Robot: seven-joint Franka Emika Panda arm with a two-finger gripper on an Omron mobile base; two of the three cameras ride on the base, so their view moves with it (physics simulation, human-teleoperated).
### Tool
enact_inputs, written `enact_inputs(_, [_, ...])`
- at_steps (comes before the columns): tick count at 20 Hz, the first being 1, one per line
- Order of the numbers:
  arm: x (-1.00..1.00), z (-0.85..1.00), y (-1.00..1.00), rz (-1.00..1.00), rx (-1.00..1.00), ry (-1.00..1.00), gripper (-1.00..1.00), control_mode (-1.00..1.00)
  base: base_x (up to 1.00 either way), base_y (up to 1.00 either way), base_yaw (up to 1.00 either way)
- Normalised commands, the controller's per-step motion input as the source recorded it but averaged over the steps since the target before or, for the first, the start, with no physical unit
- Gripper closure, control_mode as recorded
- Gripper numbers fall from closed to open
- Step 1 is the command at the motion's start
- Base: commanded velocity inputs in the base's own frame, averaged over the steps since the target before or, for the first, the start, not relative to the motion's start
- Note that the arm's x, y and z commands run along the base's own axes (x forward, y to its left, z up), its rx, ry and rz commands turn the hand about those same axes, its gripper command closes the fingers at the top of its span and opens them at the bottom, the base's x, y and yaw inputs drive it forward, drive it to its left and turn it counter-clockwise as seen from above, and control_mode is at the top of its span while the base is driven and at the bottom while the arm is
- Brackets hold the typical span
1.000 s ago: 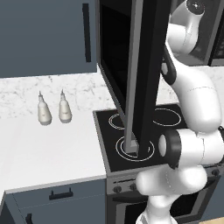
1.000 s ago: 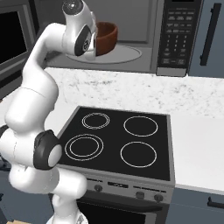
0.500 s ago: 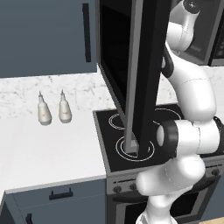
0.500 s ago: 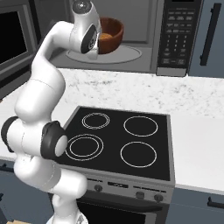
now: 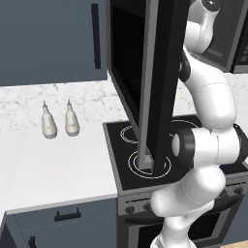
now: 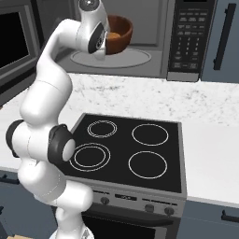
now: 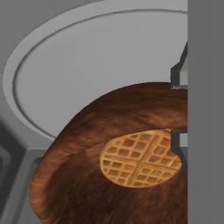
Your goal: Open the microwave, place the bowl with waffle inside the microwave, then close the microwave door and turn it on.
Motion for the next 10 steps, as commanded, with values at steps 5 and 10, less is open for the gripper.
enact_inputs(5, [-0.22, 0.15, 0.0, 0.0, 0.01, 0.04, 1.0, -1.0, 0.0, 0.0, 0.0])
enact_inputs(10, [0.0, -0.12, 0.0, 0.02, -0.01, 0.12, 1.0, -1.0, 0.0, 0.0, 0.0])
